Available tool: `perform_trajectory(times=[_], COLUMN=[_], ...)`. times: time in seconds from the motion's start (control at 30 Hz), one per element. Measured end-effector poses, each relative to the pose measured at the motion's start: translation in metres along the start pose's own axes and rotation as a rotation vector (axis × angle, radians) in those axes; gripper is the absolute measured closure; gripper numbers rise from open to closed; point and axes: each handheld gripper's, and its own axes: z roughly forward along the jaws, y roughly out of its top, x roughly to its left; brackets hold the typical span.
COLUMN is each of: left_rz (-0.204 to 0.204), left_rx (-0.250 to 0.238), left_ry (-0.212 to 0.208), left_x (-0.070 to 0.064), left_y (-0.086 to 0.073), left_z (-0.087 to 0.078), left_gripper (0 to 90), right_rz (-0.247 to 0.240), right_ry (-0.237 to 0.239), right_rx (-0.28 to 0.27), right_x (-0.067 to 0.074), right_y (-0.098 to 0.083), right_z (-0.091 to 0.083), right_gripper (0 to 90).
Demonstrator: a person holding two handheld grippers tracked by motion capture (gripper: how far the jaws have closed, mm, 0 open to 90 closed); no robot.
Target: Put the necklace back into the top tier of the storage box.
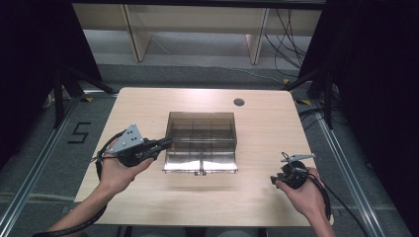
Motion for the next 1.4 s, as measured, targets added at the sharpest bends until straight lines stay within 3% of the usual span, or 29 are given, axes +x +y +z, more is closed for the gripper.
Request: perform_trajectory(times=[0.73,1.2,1.23,1.33,1.4], left_rz=[0.02,0.026,0.03,0.061,0.06], left_rx=[0.104,0.265,0.291,0.306,0.327], left_ry=[-0.002,0.002,0.001,-0.021,-0.021], left_x=[0.001,0.004,0.004,0.007,0.007], left_y=[-0.009,-0.018,-0.019,-0.02,-0.02], left_z=[0.017,0.029,0.03,0.032,0.034], left_gripper=[86.4,86.4,86.4,86.4,86.3], right_rz=[0.003,0.004,0.003,0.0,0.004], right_ry=[-0.001,0.001,-0.001,0.006,0.002], right_rx=[0.0,0.009,0.006,0.006,0.006], right_x=[0.0,0.001,0.001,0.0,0.0], right_y=[0.0,0.0,0.0,0.0,0.0], right_z=[0.0,0.0,0.0,0.0,0.001], right_gripper=[66.2,66.2,66.2,66.2,66.2])
